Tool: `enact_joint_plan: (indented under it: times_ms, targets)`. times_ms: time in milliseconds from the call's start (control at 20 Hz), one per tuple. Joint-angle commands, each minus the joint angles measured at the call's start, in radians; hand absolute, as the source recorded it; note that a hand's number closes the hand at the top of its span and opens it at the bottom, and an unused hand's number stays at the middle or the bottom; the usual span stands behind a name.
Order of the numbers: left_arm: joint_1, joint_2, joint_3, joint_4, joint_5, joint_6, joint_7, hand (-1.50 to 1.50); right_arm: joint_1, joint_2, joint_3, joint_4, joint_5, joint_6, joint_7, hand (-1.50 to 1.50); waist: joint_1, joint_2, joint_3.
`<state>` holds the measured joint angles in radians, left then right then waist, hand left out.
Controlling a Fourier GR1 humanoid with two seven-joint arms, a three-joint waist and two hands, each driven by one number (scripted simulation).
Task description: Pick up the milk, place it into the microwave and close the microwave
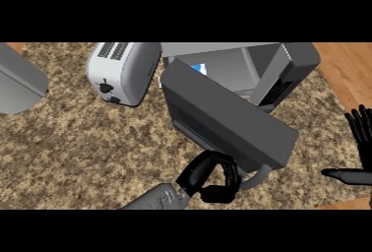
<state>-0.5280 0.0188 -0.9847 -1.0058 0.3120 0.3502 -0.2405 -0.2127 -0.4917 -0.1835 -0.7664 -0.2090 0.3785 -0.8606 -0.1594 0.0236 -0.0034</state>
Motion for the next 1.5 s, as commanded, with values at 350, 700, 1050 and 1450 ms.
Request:
enact_joint_plan:
  times_ms: [350,700,1050,1450]
  targets:
    - [-0.238,-0.018,0.039,0.034,0.122,0.136,-0.035,1.5,-0.036,-0.036,0.049,-0.109,-0.055,0.142,0.025,-1.5,-0.095,0.012,0.0]
    - [-0.355,-0.019,0.071,0.107,0.183,0.161,-0.043,1.5,-0.096,-0.027,0.067,-0.163,-0.084,0.109,0.08,-1.5,-0.147,0.04,0.004]
    - [-0.481,-0.019,0.111,0.173,0.233,0.187,-0.032,1.5,-0.134,-0.046,0.084,-0.202,-0.123,0.149,0.125,-1.5,-0.186,0.055,0.009]
    - [-0.569,-0.019,0.146,0.248,0.293,0.202,-0.027,1.5,-0.182,-0.062,0.1,-0.241,-0.171,0.189,0.179,-1.5,-0.226,0.077,0.011]
